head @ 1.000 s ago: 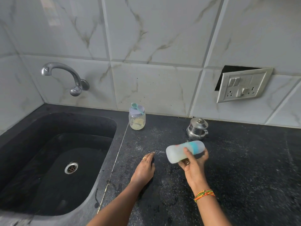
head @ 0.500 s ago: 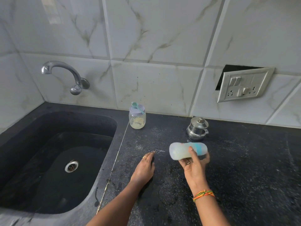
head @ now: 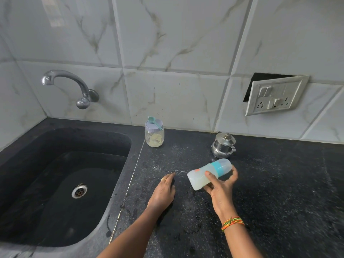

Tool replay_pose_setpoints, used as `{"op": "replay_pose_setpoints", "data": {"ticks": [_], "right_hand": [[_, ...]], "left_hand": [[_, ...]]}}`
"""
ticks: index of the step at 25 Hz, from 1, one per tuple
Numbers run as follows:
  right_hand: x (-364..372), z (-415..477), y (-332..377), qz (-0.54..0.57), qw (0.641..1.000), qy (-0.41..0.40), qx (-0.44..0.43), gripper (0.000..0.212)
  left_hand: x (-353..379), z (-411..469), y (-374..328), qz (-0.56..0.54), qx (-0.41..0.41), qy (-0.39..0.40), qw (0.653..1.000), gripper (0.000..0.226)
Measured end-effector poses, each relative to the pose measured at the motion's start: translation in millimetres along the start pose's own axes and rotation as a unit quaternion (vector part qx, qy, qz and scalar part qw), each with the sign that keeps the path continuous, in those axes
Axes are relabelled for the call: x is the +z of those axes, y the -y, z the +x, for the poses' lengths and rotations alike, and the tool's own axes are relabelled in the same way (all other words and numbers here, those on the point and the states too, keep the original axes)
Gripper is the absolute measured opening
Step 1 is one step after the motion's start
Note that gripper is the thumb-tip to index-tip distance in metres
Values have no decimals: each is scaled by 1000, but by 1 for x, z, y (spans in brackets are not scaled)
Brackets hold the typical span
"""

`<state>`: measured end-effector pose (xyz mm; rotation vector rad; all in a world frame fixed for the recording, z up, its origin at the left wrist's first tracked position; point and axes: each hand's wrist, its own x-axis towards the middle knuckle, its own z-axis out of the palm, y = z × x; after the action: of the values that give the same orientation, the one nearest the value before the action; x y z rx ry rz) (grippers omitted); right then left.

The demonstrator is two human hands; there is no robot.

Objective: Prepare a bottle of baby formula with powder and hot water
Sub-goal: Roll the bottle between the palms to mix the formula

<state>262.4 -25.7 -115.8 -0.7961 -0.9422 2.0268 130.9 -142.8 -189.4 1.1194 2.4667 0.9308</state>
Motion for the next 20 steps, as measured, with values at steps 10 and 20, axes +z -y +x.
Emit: {"op": "replay_pose_setpoints", "data": {"ticks": [10, 20], "right_hand": [[2, 3, 4, 73, 997, -39, 9, 72], [3, -5, 5, -22, 1000, 14, -8, 77]], "left_hand": [[0, 0, 0, 3, 3, 0, 1000, 50], [0, -1, 1, 4, 2, 1, 1000, 50]]}}
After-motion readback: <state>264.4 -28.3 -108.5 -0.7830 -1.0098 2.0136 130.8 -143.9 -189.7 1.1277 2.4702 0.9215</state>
